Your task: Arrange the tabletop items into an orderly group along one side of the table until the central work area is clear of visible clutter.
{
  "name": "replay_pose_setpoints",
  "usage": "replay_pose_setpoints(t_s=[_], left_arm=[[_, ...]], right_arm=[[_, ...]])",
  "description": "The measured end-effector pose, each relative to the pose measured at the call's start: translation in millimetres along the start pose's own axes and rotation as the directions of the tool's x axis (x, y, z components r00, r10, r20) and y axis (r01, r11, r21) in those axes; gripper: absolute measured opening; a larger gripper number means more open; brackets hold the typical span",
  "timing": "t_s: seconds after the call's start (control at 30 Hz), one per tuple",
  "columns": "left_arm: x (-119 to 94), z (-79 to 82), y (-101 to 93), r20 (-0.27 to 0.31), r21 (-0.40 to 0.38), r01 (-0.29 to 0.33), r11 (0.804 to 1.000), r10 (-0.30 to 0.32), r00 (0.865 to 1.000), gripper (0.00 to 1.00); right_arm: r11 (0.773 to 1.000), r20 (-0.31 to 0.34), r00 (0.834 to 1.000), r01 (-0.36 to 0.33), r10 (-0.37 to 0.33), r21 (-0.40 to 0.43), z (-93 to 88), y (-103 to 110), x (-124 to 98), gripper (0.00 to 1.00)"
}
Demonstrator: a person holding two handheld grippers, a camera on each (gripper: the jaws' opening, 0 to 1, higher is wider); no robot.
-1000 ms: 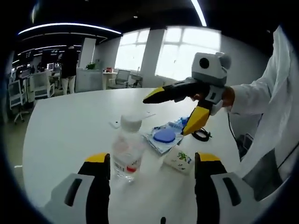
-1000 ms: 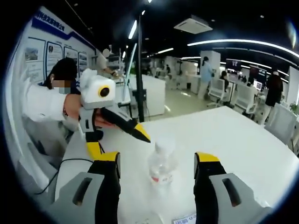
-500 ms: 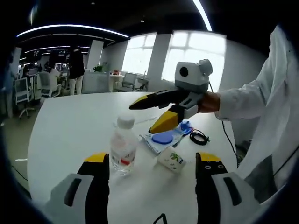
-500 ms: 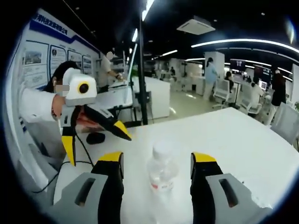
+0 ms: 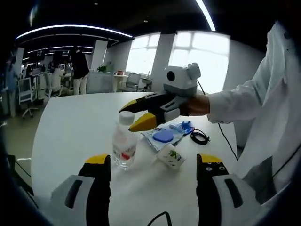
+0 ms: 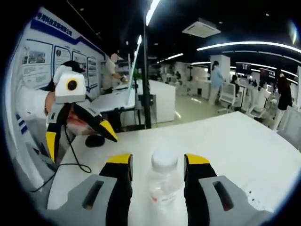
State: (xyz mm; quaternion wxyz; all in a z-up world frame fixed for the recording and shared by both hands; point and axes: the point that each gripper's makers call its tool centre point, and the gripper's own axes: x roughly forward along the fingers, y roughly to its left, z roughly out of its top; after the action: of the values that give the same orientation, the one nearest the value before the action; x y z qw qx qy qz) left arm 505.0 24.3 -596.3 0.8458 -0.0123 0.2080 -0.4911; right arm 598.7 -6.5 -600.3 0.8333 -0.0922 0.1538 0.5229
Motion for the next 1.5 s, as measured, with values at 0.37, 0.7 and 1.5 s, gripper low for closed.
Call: replay_pose_setpoints(t_s=[0.37, 0.7, 1.5], left_arm=[[-3.8, -4.3, -1.0, 0.005, -0.013, -0.008, 1.000, 0.008, 1.000, 0.74], [-5.8, -6.8, -1.5, 0.010, -0.021, -0.012, 1.000, 0.012, 1.000, 0.74], [-3.3, -10.7, -7.3, 0.011, -0.030, -0.004, 1.000, 0.004, 1.000, 0.73]], right_arm=[[0.999, 0.000, 1.000, 0.024, -0.024, -0.040, -0.2, -6.5, 3.0, 0.20], [0.997, -0.008, 0.997, 0.071, -0.071, -0.018, 0.2, -5.1, 3.2, 0.20], [0.982, 0.000, 0.984, 0.176, -0.177, 0.072, -3.4, -8.7, 4.3, 0.24]])
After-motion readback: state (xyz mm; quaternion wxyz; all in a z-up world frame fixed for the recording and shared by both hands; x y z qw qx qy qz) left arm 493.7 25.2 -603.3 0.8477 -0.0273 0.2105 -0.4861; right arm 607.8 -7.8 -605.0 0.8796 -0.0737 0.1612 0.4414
